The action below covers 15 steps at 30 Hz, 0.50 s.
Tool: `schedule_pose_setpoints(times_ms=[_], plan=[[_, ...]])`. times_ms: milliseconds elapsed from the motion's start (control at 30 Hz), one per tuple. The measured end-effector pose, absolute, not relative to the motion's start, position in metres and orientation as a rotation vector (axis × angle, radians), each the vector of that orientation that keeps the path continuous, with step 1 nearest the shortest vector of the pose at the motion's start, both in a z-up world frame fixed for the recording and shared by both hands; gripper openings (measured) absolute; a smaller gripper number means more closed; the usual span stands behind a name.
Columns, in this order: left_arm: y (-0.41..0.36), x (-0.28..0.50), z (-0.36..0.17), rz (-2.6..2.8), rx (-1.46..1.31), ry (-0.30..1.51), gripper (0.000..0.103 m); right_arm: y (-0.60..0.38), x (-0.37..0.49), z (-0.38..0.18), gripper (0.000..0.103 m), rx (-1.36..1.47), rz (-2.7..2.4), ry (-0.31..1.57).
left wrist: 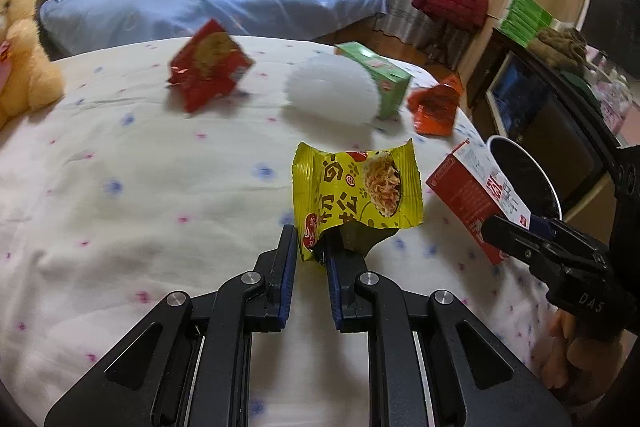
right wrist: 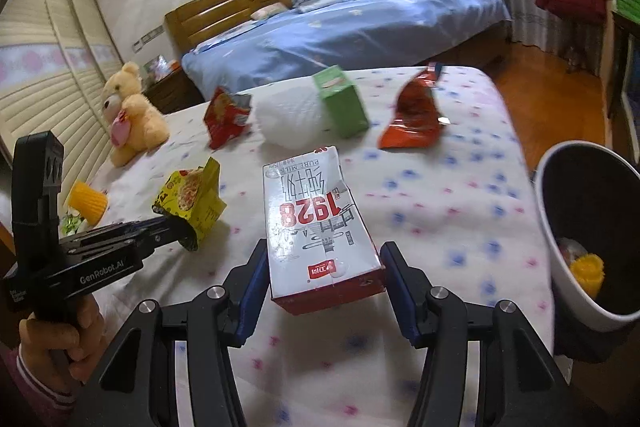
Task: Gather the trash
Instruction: 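Carry the yellow noodle packet and red-white box in both grippers over the bin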
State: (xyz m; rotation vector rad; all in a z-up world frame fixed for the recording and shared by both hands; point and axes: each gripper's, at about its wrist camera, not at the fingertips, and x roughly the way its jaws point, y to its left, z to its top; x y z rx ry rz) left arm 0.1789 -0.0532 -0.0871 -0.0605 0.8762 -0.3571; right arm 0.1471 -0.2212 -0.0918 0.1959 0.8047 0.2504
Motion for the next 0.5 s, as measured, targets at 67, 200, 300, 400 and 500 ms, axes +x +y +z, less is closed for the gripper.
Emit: schedule_pose_setpoints(times_ms=[67,200,300,400,500], plan=[[-0.06,0.178,-0.087,-0.369,-0.057,0.879,0.013,-0.227,0.143,-0.092,0.055,0.202,0.241,0.802],[-0.073,0.174,-0.085,-0.39,-0.043,0.875,0.013,-0.238,0.136,-0.093,0.055,0.214,0.222,0.797],[-0.083,0.172,-0.084,-0.403,-0.03,0.876,0.013,-0.246,0.132,-0.093,0.055,0.226,0.211,0.792],[-0.092,0.17,-0.084,-0.416,-0.018,0.876,0.013,-0.254,0.127,-0.092,0.055,0.233,0.194,0.782],[-0.102,0.17,-0.084,-0.433,-0.008,0.879,0.013,-0.26,0.124,-0.091,0.055,0.242,0.184,0.776]])
